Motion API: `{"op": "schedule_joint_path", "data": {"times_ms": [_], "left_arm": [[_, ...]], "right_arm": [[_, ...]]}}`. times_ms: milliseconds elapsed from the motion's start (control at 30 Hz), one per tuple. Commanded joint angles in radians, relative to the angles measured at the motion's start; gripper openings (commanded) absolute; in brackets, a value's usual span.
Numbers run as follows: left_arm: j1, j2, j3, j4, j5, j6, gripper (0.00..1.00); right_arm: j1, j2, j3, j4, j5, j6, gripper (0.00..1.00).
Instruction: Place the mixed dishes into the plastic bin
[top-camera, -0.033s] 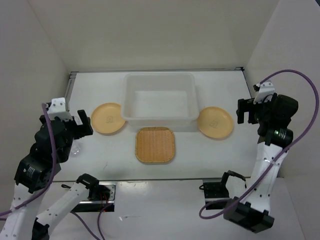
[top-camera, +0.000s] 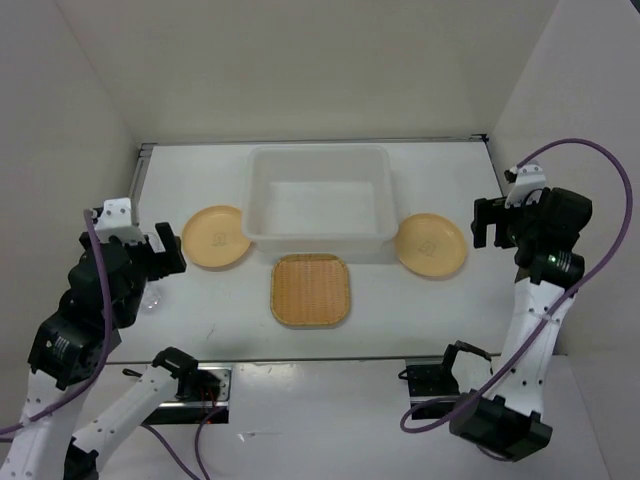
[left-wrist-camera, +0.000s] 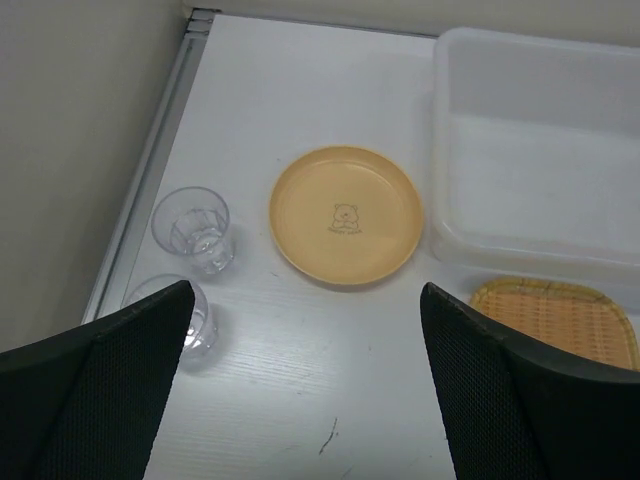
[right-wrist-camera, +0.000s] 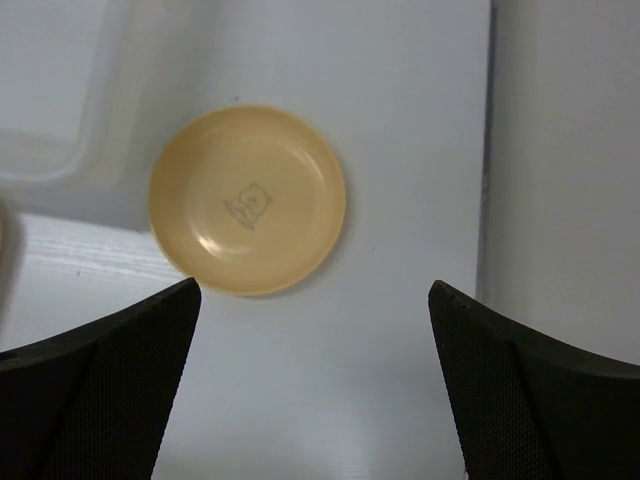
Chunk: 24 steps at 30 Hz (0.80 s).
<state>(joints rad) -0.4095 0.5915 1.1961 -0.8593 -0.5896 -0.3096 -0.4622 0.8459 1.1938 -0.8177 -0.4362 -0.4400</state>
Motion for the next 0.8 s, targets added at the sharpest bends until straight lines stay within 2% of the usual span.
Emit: {"op": "schedule_joint_path", "data": {"times_ms": [0, 67, 167, 200, 300, 367, 500, 533, 567, 600, 667, 700, 767], "left_arm": [[-0.002, -0.085, -0.024, 0.048, 0.079, 0.055, 1.0], [-0.002, -0.133, -0.024, 0.059, 0.047, 0.055, 1.0], [0.011, -0.133, 0.006, 0.072, 0.033, 0.09, 1.0], [0.011, -0.084, 0.048, 0.083, 0.072, 0.139, 1.0], [0.035, 0.051, 0.118, 0.083, 0.088, 0.139, 1.0], [0.035, 0.137, 0.202, 0.072, 0.161, 0.106, 1.0], [0.035, 0.444, 0.332, 0.004, 0.309, 0.008, 1.0], [0.035, 0.497, 0.332, 0.003, 0.347, -0.017, 1.0], [0.035, 0.543, 0.332, 0.003, 0.457, -0.017, 1.0], [0.035, 0.612, 0.28, 0.047, 0.509, -0.017, 1.0], [0.026, 0.649, 0.202, 0.11, 0.595, -0.055, 1.0], [0.026, 0.65, 0.113, 0.191, 0.611, -0.065, 1.0], [0.026, 0.637, 0.038, 0.262, 0.649, -0.098, 1.0]], "right_arm": [[0.023, 0.044, -0.042, -0.009, 0.051, -0.006, 0.99], [0.043, 0.019, -0.042, -0.009, 0.051, -0.006, 0.99], [0.097, -0.011, -0.06, 0.035, 0.129, 0.05, 0.99], [0.123, -0.011, -0.06, 0.044, 0.139, 0.061, 0.99], [0.145, 0.01, -0.06, 0.055, 0.148, 0.099, 0.99], [0.145, 0.022, -0.06, 0.055, 0.119, 0.099, 0.99], [0.145, -0.002, -0.097, 0.087, 0.102, 0.138, 0.99], [0.145, -0.011, -0.106, 0.097, 0.114, 0.138, 0.99], [0.145, -0.03, -0.106, 0.097, 0.114, 0.152, 0.99], [0.145, -0.039, -0.118, 0.11, 0.123, 0.152, 0.99], [0.145, -0.053, -0.128, 0.111, 0.123, 0.161, 0.99], [0.145, -0.067, -0.128, 0.121, 0.123, 0.161, 0.99], [0.145, -0.076, -0.128, 0.121, 0.132, 0.161, 0.99]]}}
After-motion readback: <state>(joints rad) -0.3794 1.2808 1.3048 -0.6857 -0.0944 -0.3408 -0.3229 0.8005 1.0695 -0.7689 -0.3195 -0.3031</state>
